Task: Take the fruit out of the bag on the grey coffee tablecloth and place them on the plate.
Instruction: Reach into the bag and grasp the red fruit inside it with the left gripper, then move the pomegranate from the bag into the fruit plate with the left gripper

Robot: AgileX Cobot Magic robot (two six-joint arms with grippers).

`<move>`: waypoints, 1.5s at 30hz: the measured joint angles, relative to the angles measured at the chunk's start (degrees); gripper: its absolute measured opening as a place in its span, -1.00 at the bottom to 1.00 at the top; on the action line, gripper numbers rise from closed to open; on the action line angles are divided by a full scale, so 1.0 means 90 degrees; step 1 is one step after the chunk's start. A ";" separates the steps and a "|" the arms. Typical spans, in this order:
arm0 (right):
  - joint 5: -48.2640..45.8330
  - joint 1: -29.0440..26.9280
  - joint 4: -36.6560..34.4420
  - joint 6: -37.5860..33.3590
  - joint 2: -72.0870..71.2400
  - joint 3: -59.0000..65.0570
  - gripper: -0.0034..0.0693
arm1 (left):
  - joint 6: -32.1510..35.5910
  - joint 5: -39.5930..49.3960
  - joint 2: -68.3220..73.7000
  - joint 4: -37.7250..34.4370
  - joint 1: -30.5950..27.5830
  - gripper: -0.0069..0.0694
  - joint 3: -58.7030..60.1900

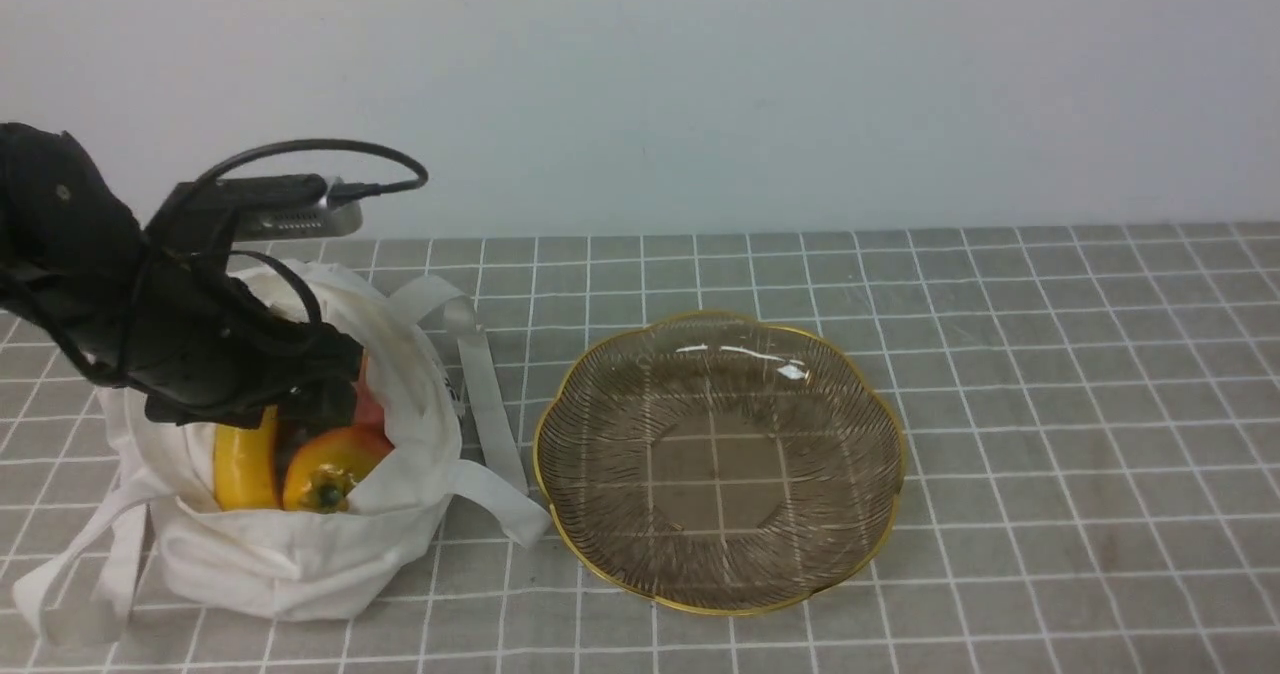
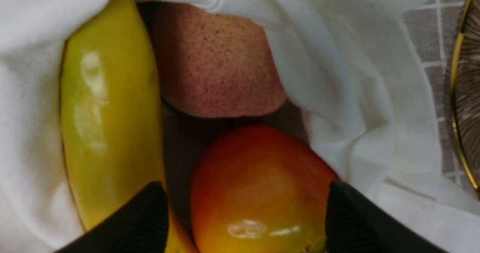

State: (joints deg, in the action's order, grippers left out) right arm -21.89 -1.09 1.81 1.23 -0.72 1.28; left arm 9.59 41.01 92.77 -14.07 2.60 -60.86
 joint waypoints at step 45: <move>0.0000 0.0000 0.0000 0.0000 0.0000 0.0000 -0.95 | 0.0023 0.0264 -0.1541 -0.0043 0.0105 0.45 -0.0058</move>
State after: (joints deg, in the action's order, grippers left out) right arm -21.89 -1.09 1.81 1.23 -0.72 1.28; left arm 9.80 43.39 78.90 -14.46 3.55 -61.39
